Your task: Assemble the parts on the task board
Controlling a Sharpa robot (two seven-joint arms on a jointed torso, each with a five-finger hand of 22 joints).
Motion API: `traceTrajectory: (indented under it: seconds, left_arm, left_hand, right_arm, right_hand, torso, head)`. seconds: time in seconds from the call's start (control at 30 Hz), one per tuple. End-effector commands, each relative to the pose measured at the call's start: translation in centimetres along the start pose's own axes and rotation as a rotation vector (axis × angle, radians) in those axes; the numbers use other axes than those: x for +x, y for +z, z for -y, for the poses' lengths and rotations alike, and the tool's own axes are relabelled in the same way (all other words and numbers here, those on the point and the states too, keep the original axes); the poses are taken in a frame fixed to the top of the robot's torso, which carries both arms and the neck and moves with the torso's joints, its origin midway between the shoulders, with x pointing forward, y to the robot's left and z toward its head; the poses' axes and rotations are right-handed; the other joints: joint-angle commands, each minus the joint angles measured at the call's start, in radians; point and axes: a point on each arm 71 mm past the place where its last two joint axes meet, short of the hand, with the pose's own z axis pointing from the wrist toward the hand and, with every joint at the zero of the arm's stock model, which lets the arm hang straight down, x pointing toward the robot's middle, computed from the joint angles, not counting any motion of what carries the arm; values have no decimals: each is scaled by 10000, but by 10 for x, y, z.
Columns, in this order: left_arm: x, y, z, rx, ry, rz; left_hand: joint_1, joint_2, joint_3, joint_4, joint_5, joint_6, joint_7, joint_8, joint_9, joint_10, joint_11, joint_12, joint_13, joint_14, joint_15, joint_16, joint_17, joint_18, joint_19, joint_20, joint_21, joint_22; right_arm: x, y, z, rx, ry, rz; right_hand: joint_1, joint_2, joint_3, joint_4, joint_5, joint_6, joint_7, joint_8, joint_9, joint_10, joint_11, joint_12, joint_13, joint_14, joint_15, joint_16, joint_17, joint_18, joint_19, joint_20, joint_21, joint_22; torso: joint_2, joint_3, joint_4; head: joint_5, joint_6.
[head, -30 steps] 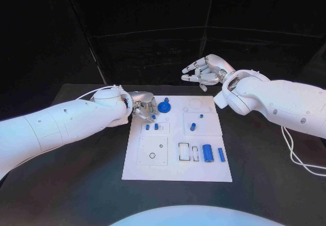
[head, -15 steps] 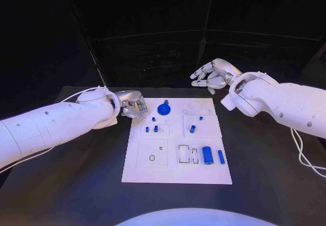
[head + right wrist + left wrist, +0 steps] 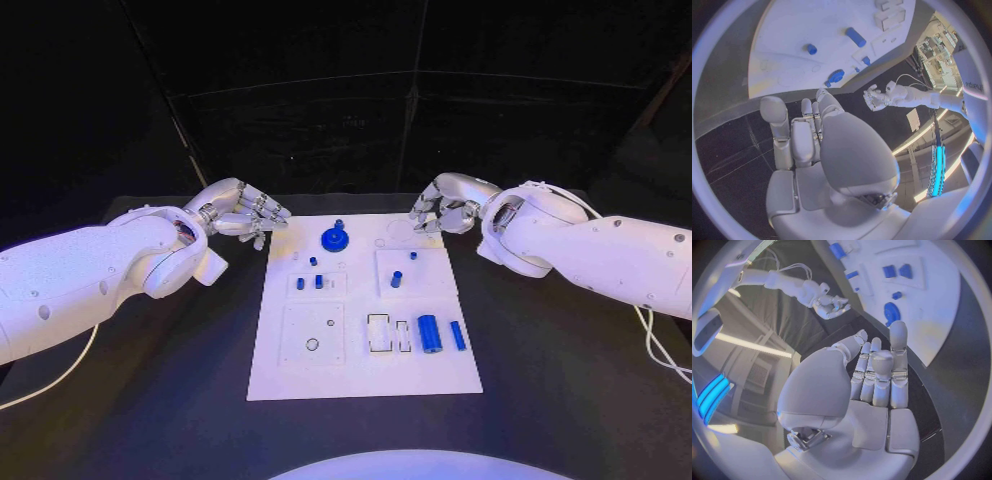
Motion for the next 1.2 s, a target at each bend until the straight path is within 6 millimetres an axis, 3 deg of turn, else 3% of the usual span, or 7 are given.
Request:
traceTrajectory:
  seconds: [0.03, 0.23, 0.37, 0.57, 0.9, 1.03, 1.2]
  left_arm:
    - [0, -3, 7, 772, -3549, 702]
    - [8, -9, 11, 1031, -4649, 726]
    - [11, -10, 13, 1093, -4949, 667]
    - [10, -10, 12, 1120, -5116, 768]
    - [6, -11, 9, 1077, -5123, 897]
    - [6, -11, 9, 1065, -5124, 901]
    - [5, -11, 8, 1040, -5111, 942]
  left_hand:
    - [-32, 88, -21, 49, -8, 25, 19, 65, -13, 72, -7, 50, 18, -97, -4, -108, -163, 123, -80, -11, -70, -45]
    - [-30, 125, -40, 54, -7, 43, 8, 86, -14, 110, -20, 115, 35, -158, -9, -174, -267, 126, -114, -10, -138, -88]
    - [-36, 123, -75, 49, -5, 24, 14, 90, -22, 86, -16, 152, 42, -293, -5, -338, -526, 125, -163, -7, -215, -136]
    - [-28, 129, -81, 43, -6, 21, 13, 93, -24, 79, -16, 167, 44, -327, -4, -373, -578, 125, -178, -6, -242, -153]
    - [-16, 132, -85, 33, -6, 23, 11, 99, -24, 78, -18, 180, 47, -338, -5, -381, -589, 126, -185, -6, -258, -164]
    - [-14, 133, -85, 32, -7, 23, 10, 100, -24, 79, -19, 182, 48, -339, -5, -380, -588, 126, -186, -6, -261, -166]
    - [-7, 137, -85, 27, -6, 25, 9, 103, -24, 78, -20, 188, 49, -341, -6, -382, -590, 126, -188, -7, -267, -170]
  right_arm:
    - [10, -2, 0, 198, -1603, -182]
    - [25, -3, -4, 133, -1962, -432]
    - [30, -4, -6, 80, -2043, -592]
    - [34, -5, -10, -16, -2071, -827]
    - [37, -5, -14, -113, -2032, -1099]
    - [39, -5, -14, -100, -2041, -1202]
    - [41, -5, -15, -89, -2040, -1309]
  right_hand:
    - [12, -98, 50, 6, -46, 5, 24, -82, -17, -88, 18, -77, -88, 302, 88, 43, 16, 98, -7, 97, 3, -2]
    - [1, -158, 134, 18, -63, -90, 49, -186, -28, -145, 56, -217, -315, 306, 120, 69, 47, 94, 9, 132, 29, 34]
    - [-29, -223, 175, 31, -70, -169, 87, -270, -33, -201, 96, -316, -480, 307, 150, 85, 64, 91, 18, 160, 45, 53]
    - [-61, -282, 214, 42, -69, -242, 160, -354, -35, -190, 142, -371, -625, 316, 184, 128, 117, 83, 35, 190, 75, 96]
    - [27, -262, 429, 6, -30, -120, 197, -369, -5, 23, 149, -395, -865, 339, 195, 210, 203, 74, 89, 214, 166, 212]
    - [87, -271, 706, -4, -295, -12, 187, -391, -1, 169, 143, -490, -1110, 338, 189, 236, 216, 67, 102, 216, 212, 261]
    - [93, -311, 945, 2, -292, 105, 183, -395, 6, 323, 124, -555, -1291, 342, 178, 263, 237, 65, 116, 203, 259, 318]
  torso:
    - [14, -28, 18]
    - [23, 22, 1]
    - [20, -4, 1]
    - [22, 26, -1]
    - [17, 16, -4]
    - [19, 10, 8]
    - [16, 8, -8]
  head:
    - [-72, 27]
    - [-3, 37]
    - [8, 45]
    - [26, 36]
    - [34, 18]
    - [32, 18]
    - [43, -11]
